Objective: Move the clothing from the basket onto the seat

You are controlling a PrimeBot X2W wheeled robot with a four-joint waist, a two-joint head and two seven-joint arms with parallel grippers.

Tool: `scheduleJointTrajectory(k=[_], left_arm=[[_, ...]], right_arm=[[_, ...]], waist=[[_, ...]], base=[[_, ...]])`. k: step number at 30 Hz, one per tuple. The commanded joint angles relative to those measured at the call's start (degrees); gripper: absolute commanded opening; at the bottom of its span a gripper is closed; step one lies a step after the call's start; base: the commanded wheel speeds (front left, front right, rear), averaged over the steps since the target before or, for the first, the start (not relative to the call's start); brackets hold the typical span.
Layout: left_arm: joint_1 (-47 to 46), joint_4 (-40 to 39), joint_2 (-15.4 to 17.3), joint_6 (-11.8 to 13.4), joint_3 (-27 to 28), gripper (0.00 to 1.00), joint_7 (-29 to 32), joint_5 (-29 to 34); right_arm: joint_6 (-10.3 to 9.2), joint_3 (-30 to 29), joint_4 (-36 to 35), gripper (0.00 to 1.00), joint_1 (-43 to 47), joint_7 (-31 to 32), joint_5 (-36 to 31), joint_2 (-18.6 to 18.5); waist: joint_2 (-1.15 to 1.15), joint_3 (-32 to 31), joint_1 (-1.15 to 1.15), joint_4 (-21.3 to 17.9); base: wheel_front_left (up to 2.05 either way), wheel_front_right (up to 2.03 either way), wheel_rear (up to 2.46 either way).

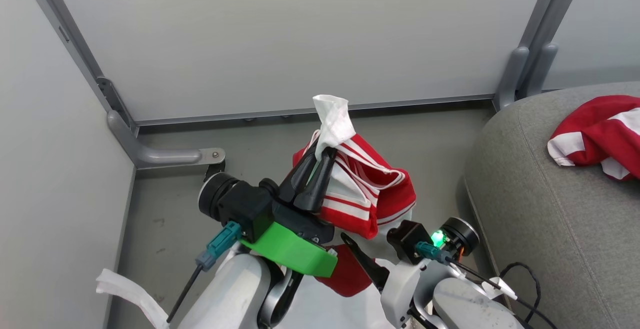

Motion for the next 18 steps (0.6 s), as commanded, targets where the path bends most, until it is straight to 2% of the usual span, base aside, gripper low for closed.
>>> scheduleJointTrajectory(k=[1, 18], left_arm=[[-1.2, 0.1, 0.0, 0.2, 0.0, 0.00, 0.0, -0.7], [-0.6, 0.3, 0.0, 0.5, -0.3, 0.00, 0.0, -1.1]], right_arm=[[-0.08, 0.1, 0.7, 0.00, 1.1, -0.1, 0.7, 0.1], [-0.08, -0.2, -0.1, 0.00, 2.3, -0.1, 1.5, 0.5]], waist=[[0.00, 0.0, 0.00, 0.1], [0.00, -0.2, 0.00, -0.3]], base=[[0.00, 0.00, 0.00], [0.00, 0.00, 0.00]])
